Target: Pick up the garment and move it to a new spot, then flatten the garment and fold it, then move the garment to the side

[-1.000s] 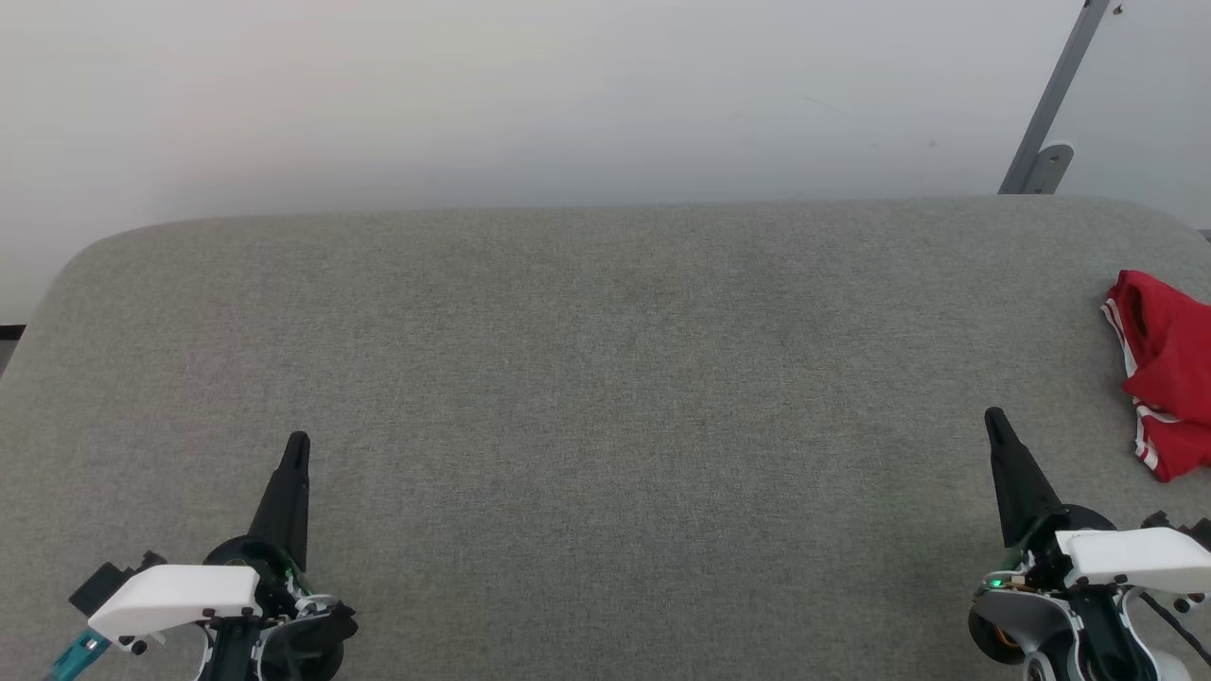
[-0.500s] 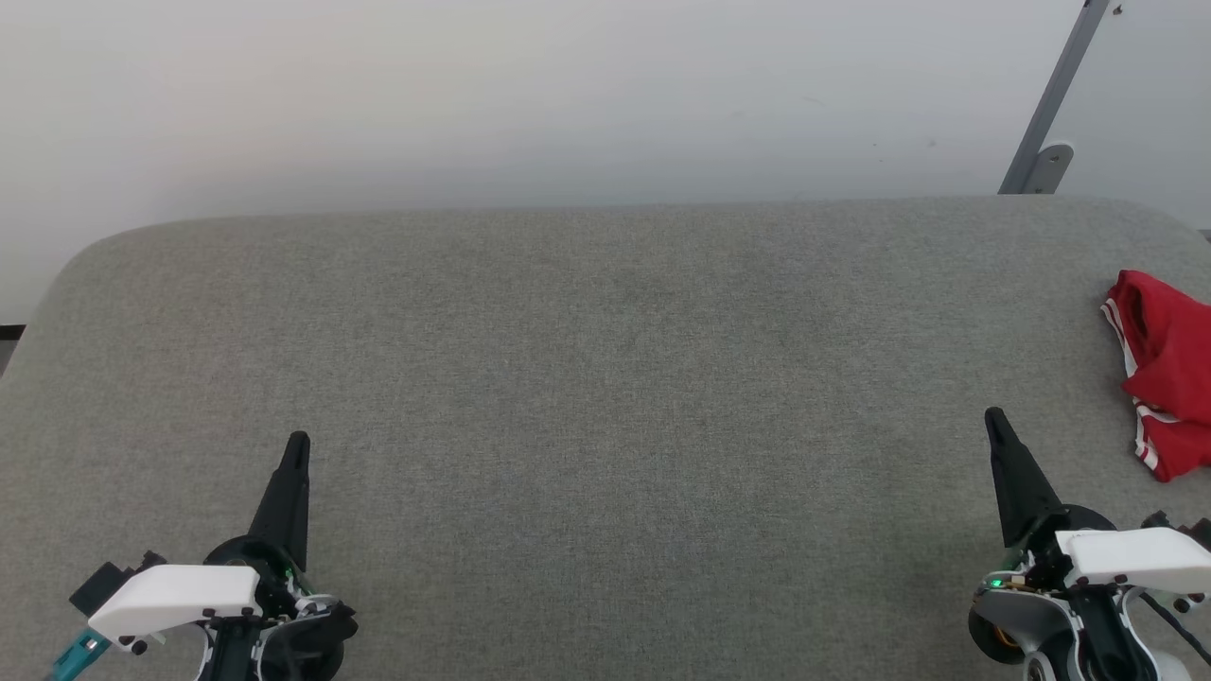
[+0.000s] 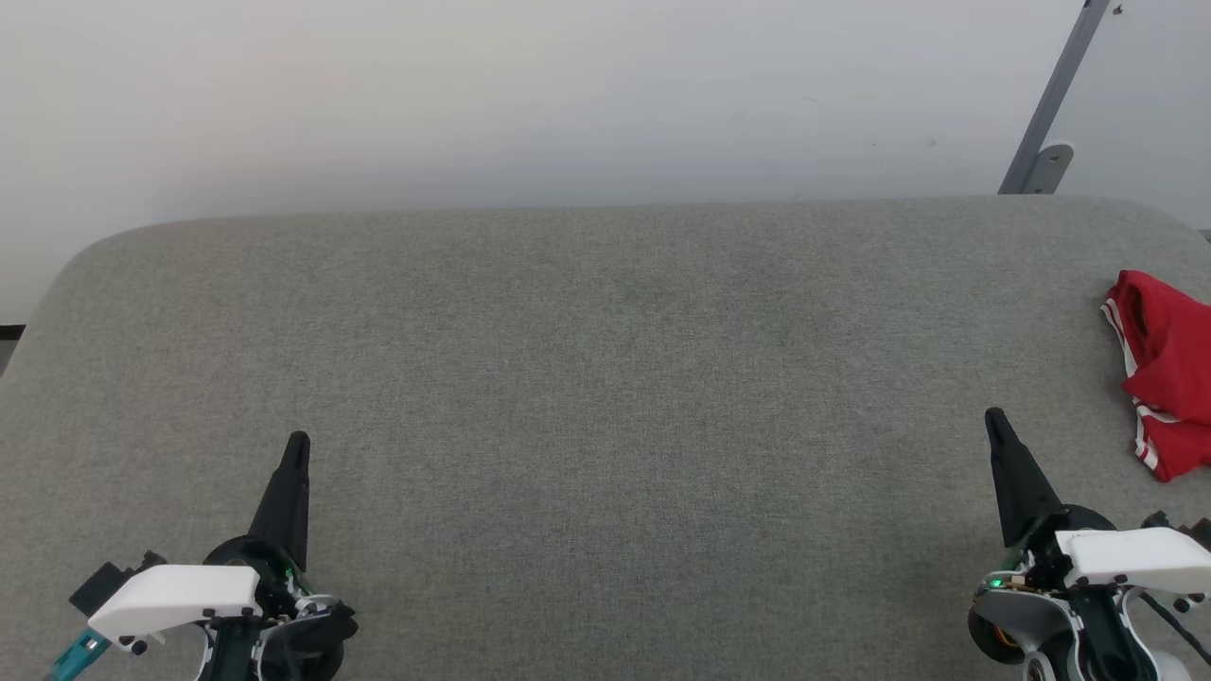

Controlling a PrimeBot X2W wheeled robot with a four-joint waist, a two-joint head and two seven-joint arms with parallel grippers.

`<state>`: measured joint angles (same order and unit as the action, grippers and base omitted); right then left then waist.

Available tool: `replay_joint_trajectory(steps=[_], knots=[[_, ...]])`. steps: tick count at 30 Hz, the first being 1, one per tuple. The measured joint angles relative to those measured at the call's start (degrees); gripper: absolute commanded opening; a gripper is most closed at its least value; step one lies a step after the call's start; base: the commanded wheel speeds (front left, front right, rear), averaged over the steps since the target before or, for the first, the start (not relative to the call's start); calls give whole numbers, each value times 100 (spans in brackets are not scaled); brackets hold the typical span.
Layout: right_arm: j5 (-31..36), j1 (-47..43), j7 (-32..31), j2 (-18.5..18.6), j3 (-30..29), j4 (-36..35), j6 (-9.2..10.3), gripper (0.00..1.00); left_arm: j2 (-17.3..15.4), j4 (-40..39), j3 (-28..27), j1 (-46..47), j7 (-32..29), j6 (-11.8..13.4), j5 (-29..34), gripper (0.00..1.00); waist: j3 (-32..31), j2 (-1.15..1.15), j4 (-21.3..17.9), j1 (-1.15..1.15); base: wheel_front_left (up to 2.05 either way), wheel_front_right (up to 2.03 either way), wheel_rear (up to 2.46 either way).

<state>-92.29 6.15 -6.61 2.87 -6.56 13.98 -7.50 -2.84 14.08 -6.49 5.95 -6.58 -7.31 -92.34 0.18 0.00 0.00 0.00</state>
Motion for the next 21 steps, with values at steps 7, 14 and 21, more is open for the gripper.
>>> replay_joint_trajectory(steps=[7, 14, 21], knots=[[0, 0, 0, 0, 1, 0, 0, 0, 1, 0, 0, 0, 0, 0, 0, 0, 0, 0, 0, 0, 0, 0, 0], [0, 0, 0, 0, 2, 0, 0, 0, 1, 0, 0, 0, 0, 0, 0, 0, 0, 0, 0, 0, 0, 0, 0], [0, 0, 0, 0, -1, 0, 0, 0, 2, 0, 0, 0, 0, 0, 0, 0, 0, 0, 0, 0, 0, 0, 0]])
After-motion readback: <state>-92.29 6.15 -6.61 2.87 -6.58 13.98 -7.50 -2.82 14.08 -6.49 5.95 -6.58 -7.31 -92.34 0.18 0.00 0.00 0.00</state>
